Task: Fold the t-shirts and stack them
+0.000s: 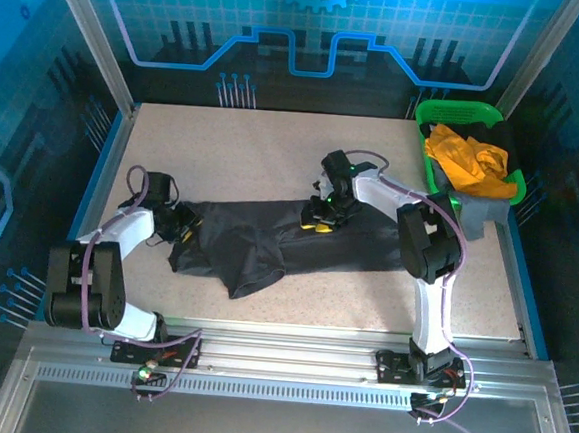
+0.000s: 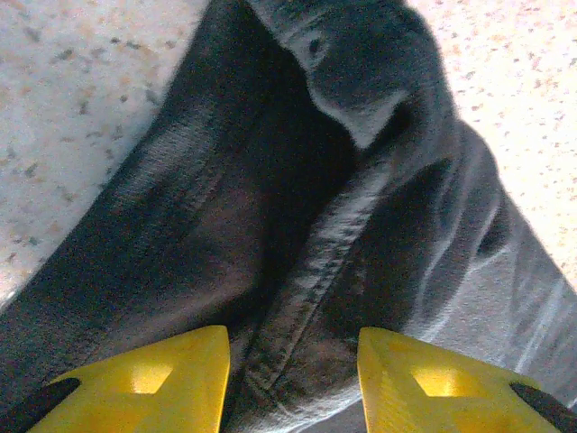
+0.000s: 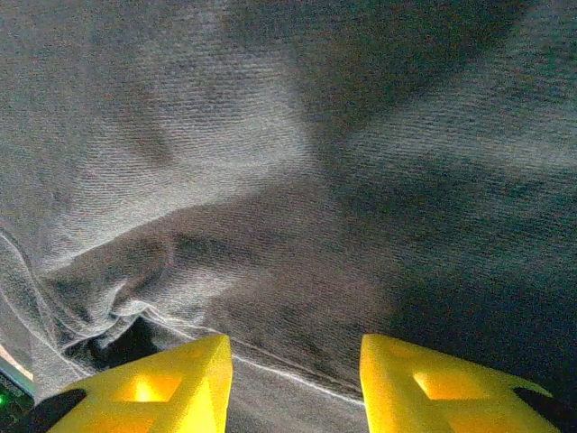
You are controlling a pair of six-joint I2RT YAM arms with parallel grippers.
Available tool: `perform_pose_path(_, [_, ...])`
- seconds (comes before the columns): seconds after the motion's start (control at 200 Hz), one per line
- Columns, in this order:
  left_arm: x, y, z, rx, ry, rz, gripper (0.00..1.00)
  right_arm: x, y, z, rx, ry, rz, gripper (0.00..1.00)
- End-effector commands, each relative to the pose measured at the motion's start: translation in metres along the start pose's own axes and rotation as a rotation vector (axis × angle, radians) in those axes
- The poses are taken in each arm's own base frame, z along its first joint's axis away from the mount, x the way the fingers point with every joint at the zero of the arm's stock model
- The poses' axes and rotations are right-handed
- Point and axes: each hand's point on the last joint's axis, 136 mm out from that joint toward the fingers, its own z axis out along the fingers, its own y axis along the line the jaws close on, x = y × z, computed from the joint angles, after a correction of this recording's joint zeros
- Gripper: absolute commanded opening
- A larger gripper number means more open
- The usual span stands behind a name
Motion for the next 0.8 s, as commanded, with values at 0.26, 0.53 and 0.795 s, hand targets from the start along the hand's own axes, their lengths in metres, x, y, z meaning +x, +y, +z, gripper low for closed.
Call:
perform_pose_path(0.26, [-0.049, -0.007, 0.012, 0.009, -0.06, 0.025, 0.3, 0.005, -0.006, -0.012, 0.001, 0.009, 0.028, 0.42])
perform_pose_path(0.53, [-0.082, -0.003, 0.032, 0.045, -0.034, -0.059, 0.01, 0.019, -0.019, -0.017, 0.038, 0.012, 0.048, 0.42])
perform_pose_path(0.795, [-0.083, -0.018, 0.004, 0.104, -0.051, -0.06, 0.13, 0.041, -0.028, -0.034, 0.063, -0.01, 0.058, 0.42])
